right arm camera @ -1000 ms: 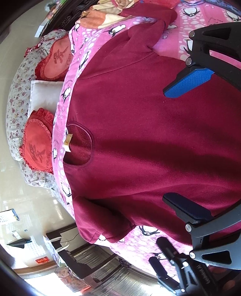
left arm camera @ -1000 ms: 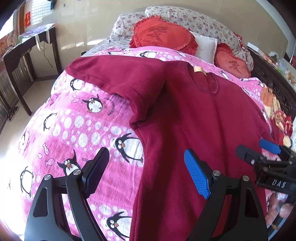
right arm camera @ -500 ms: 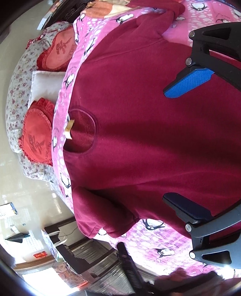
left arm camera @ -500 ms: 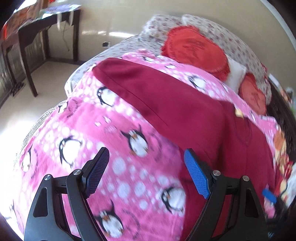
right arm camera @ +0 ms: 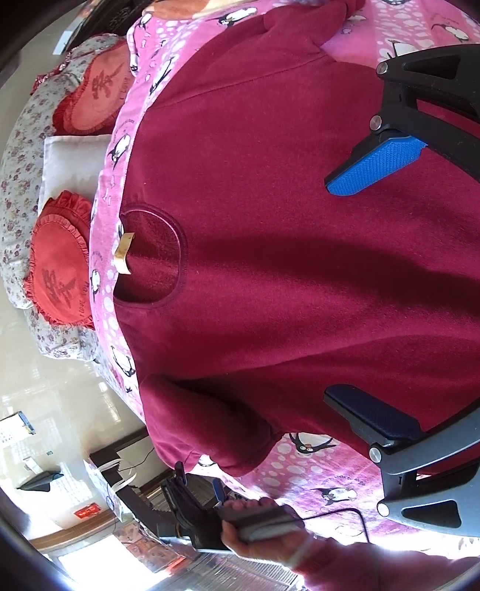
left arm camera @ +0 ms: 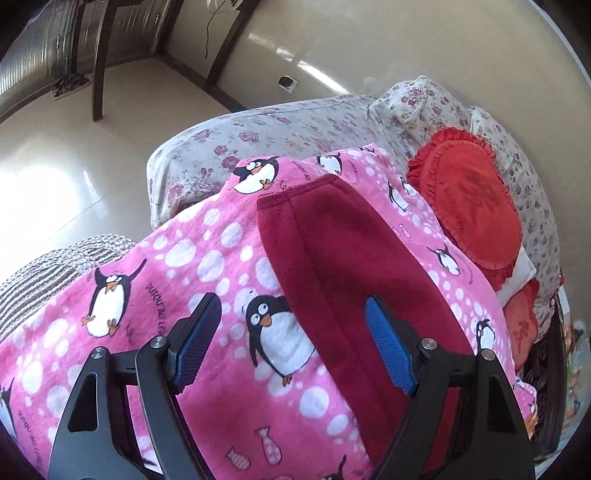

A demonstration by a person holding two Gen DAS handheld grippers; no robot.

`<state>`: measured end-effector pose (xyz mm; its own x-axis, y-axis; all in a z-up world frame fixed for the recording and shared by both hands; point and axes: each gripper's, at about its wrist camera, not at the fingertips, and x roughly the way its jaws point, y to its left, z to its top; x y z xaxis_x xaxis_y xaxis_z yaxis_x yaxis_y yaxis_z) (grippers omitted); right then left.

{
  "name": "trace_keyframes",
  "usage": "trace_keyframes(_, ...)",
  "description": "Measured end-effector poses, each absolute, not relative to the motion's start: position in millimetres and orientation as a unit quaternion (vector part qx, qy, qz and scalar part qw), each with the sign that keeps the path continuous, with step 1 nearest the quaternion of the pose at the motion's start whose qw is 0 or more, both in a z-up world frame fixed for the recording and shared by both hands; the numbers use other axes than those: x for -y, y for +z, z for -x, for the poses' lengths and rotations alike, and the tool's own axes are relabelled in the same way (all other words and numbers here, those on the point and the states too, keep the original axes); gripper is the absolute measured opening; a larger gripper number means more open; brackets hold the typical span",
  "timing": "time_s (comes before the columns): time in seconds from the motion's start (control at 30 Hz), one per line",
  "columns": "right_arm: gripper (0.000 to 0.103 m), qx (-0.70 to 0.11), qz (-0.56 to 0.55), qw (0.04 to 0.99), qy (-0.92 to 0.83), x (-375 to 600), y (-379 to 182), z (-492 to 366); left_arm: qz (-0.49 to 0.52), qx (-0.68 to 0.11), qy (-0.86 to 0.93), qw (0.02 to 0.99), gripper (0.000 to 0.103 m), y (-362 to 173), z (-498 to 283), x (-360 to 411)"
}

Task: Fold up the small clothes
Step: 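Grasp the sleeve nearest the left tool with the left gripper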

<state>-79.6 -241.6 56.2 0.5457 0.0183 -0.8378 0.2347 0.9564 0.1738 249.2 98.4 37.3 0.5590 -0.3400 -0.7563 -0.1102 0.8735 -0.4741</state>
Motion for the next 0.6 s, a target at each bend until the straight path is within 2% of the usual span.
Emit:
trace_keyframes(0.1,0.102,-0.477,-0.137,0.866,-0.064,245.5,52.4,77.4,0.228,-0.47,-0.076,0.849,0.067,33.4,-261.5,-85.8)
trace_keyframes(0.17,0.102,-0.481,-0.145,0.862,-0.063,248.4,48.7,77.0,0.224,-0.46,-0.082,0.855,0.051,34.7,-267.6,-82.3)
trace_keyframes(0.23,0.102,-0.483,-0.152,0.86,-0.063,250.8,46.0,77.6,0.213,-0.456,-0.089,0.86,0.04,39.0,-272.3,-79.7)
trace_keyframes(0.33,0.102,-0.486,-0.158,0.858,-0.063,253.1,44.8,80.9,0.194,-0.457,-0.095,0.863,0.009,51.3,-273.0,-83.1)
trace_keyframes(0.6,0.102,-0.471,-0.179,0.861,-0.072,267.4,52.9,91.7,0.157,-0.383,-0.168,0.895,0.006,156.2,-219.7,-100.8)
